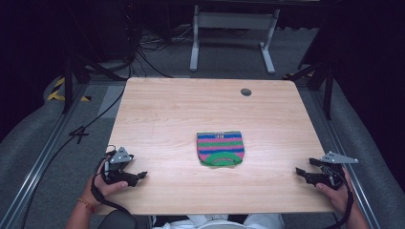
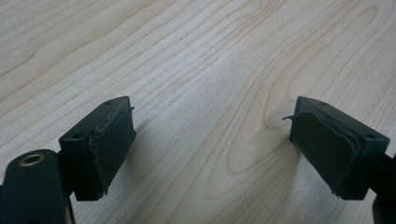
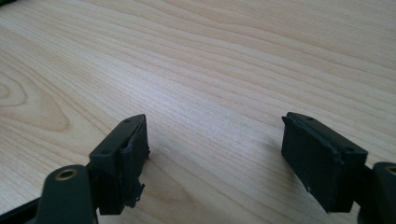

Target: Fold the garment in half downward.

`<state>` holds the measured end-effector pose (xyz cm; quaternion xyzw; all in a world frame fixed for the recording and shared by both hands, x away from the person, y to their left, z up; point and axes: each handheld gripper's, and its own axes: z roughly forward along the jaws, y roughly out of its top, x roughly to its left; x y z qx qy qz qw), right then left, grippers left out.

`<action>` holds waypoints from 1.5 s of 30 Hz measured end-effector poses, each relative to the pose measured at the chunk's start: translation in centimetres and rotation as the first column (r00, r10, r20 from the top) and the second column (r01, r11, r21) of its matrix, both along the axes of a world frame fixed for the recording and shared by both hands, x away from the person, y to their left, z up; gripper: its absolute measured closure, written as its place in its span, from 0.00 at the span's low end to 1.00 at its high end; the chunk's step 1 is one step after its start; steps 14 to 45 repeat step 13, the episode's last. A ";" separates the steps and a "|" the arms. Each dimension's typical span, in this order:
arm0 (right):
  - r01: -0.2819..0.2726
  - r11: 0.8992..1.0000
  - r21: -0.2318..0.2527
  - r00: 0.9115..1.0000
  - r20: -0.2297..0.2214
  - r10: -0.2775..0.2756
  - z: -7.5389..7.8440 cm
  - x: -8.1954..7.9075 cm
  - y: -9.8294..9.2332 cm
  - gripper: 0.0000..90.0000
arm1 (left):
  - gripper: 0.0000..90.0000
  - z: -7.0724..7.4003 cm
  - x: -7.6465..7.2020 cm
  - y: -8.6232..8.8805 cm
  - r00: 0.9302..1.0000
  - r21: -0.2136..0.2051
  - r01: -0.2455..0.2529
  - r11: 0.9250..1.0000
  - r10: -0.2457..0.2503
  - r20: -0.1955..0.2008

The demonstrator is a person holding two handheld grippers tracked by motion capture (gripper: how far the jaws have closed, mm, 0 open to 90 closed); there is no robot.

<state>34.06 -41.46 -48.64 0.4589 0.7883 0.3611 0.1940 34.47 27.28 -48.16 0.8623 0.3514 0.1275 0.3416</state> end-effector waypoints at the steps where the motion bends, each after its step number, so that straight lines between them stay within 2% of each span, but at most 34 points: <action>1: 0.000 1.000 0.001 1.000 0.000 0.000 0.0 0.0 0.0 0.26 | 0.16 0.0 0.1 0.0 1.000 0.007 0.004 1.000 -0.004 0.001; 45: 0.007 1.000 -0.011 1.000 0.005 -0.007 0.0 0.0 0.1 0.25 | 0.15 0.0 0.2 -0.1 1.000 0.005 -0.005 1.000 0.005 -0.004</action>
